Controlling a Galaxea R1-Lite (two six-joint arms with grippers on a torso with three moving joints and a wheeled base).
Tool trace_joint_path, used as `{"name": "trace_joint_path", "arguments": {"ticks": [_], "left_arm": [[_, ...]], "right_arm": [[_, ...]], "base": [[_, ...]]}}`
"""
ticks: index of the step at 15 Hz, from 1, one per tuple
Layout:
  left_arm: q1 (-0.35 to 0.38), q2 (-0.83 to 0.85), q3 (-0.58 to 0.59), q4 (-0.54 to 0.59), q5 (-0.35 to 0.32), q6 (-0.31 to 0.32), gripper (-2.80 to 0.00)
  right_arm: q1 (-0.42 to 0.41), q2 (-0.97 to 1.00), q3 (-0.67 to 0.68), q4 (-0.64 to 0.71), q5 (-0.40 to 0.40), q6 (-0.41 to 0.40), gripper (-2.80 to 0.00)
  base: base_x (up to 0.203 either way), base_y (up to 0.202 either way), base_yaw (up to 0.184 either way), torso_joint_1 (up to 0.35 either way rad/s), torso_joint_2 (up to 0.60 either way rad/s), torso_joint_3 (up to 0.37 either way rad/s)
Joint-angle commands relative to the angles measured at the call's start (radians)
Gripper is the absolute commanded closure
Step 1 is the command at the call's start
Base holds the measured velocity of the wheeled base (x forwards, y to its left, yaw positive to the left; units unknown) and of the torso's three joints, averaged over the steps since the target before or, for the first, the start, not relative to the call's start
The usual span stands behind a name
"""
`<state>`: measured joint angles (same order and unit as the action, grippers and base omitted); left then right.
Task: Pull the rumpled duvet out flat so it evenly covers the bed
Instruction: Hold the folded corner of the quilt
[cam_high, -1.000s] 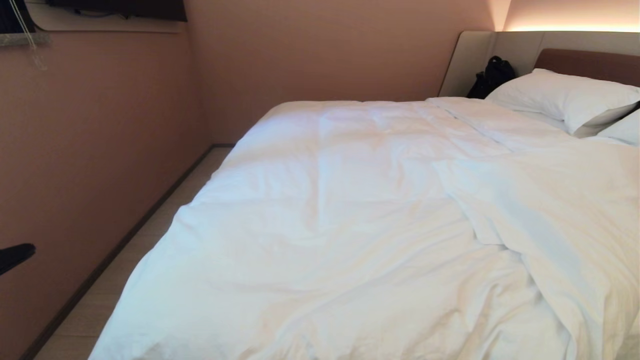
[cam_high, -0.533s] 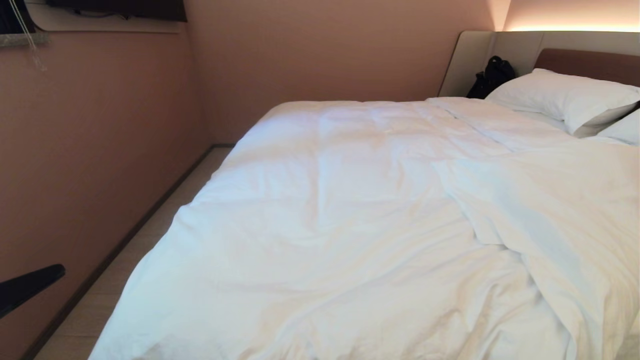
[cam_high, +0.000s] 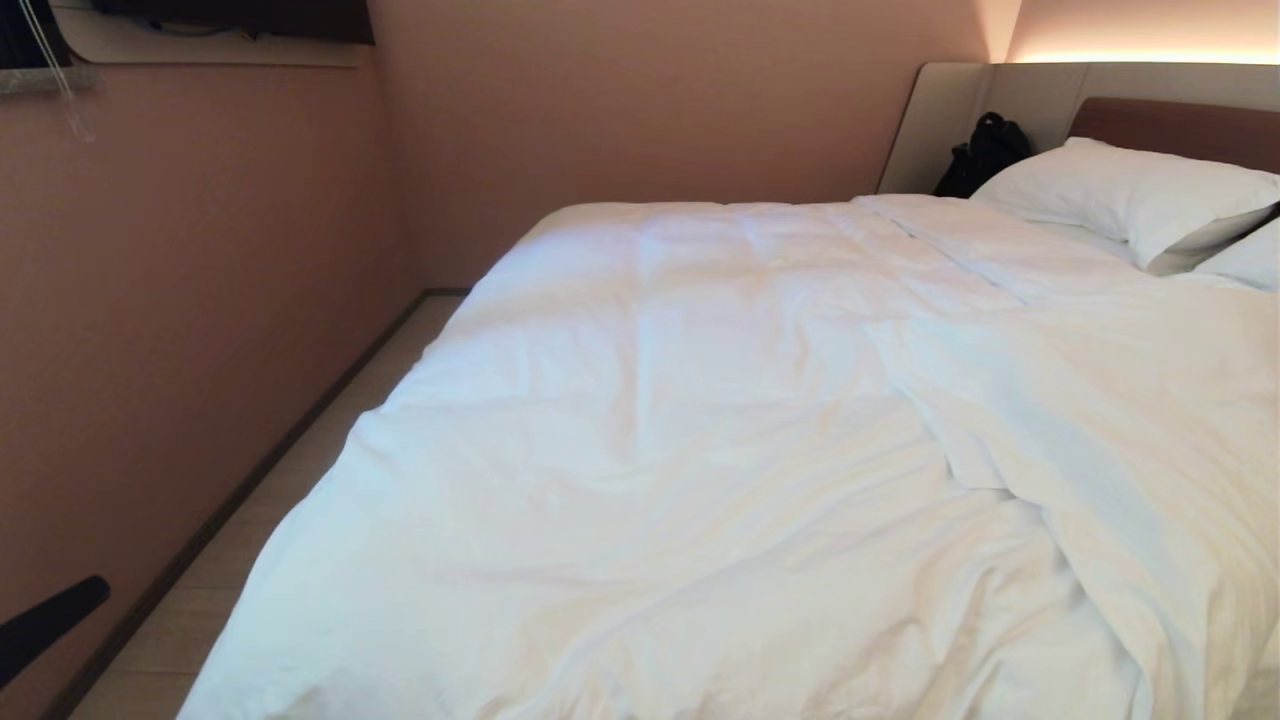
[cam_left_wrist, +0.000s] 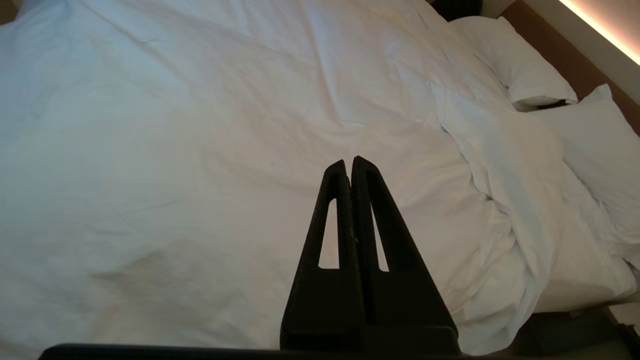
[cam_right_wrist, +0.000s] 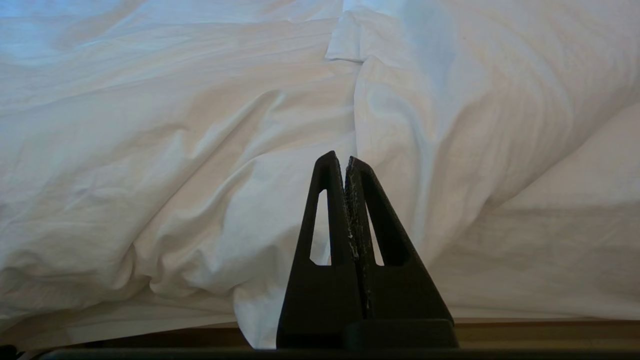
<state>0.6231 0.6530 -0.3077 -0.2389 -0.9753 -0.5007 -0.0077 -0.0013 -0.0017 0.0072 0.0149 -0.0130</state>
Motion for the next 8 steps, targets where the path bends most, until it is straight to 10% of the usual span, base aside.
{"name": "trace_joint_path", "arguments": {"ticks": [1,5,8], "left_arm": [[-0.106,-0.058,0.001,-0.002,0.119,-0.007,0.00],[-0.442,-0.109,0.004,0.009,0.428,-0.006,0.00],[-0.567,-0.209,0.001,0.106,0.509,0.048,0.00]], "right_arm": [[0.000,0.001,0.000,0.000,0.000,-0.001,0.00],[0.000,0.001,0.000,0.000,0.000,-0.001,0.00],[0.000,0.001,0.000,-0.001,0.000,-0.001,0.00]], "base": [[0.000,0.000,0.000,0.000,0.00,0.000],[0.000,0.000,0.000,0.000,0.00,0.000],[0.000,0.000,0.000,0.000,0.00,0.000]]}}
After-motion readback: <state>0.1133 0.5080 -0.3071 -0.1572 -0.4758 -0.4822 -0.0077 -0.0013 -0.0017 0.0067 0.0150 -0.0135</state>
